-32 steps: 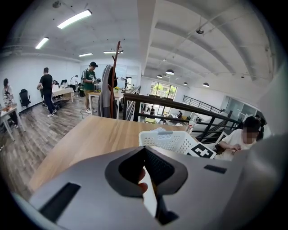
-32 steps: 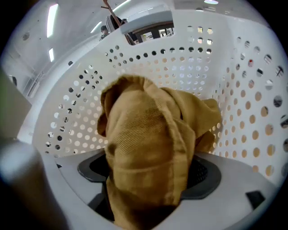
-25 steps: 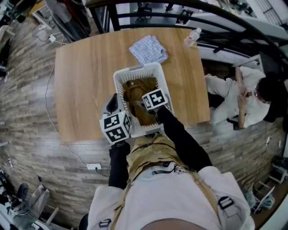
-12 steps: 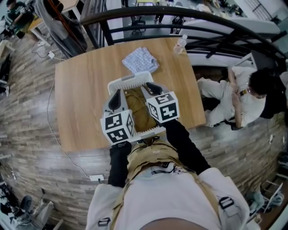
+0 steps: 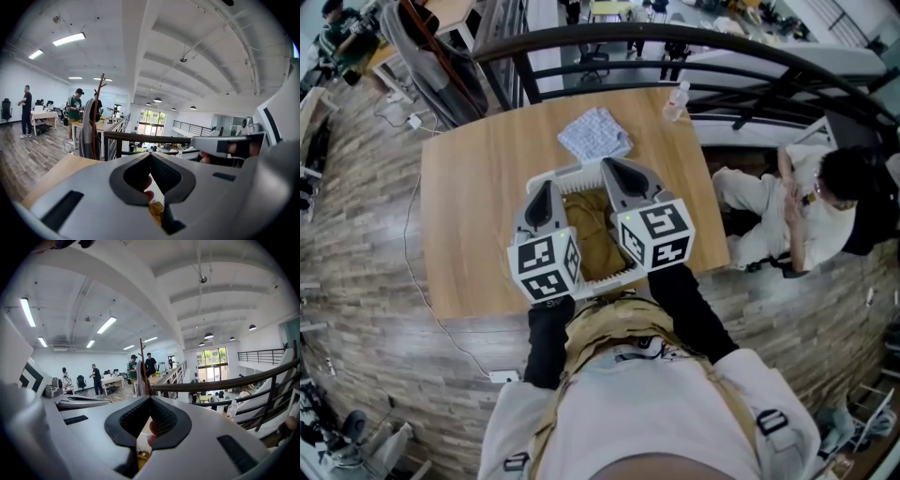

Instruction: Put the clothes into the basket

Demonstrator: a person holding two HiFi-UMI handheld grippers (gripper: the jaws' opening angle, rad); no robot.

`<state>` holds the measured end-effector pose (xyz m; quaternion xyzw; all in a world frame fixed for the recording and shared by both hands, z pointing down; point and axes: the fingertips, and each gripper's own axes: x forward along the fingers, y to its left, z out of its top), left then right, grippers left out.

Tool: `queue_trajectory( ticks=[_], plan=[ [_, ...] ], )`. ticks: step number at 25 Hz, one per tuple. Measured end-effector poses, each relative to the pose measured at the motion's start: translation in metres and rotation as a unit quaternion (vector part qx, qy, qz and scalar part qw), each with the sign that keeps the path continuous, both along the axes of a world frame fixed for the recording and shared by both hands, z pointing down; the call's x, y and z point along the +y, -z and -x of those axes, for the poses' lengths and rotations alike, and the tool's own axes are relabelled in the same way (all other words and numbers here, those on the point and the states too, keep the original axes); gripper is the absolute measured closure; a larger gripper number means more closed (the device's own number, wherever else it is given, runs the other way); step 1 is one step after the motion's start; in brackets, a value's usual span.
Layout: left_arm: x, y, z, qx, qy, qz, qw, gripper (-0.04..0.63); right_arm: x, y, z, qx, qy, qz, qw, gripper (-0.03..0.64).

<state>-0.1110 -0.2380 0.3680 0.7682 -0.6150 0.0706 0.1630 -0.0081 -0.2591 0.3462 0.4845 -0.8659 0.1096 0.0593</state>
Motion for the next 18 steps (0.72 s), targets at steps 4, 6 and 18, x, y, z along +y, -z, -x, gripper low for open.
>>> queue_trajectory(
  ticks=[4, 6, 18],
  plan=[
    [-0.003, 0.013, -0.005, 0.0, -0.003, -0.017, 0.9998, 0.594, 0.0, 0.019, -0.001, -0.015, 0.0, -0.023, 1.0, 0.594],
    [-0.003, 0.018, -0.007, 0.002, -0.005, -0.025, 0.9997, 0.594, 0.002, 0.027, -0.002, -0.02, 0.0, -0.032, 0.999, 0.594],
    [-0.006, 0.043, -0.024, 0.014, -0.017, -0.057, 0.9981, 0.594, 0.006, 0.051, -0.02, -0.031, -0.005, -0.075, 0.997, 0.594]
  ],
)
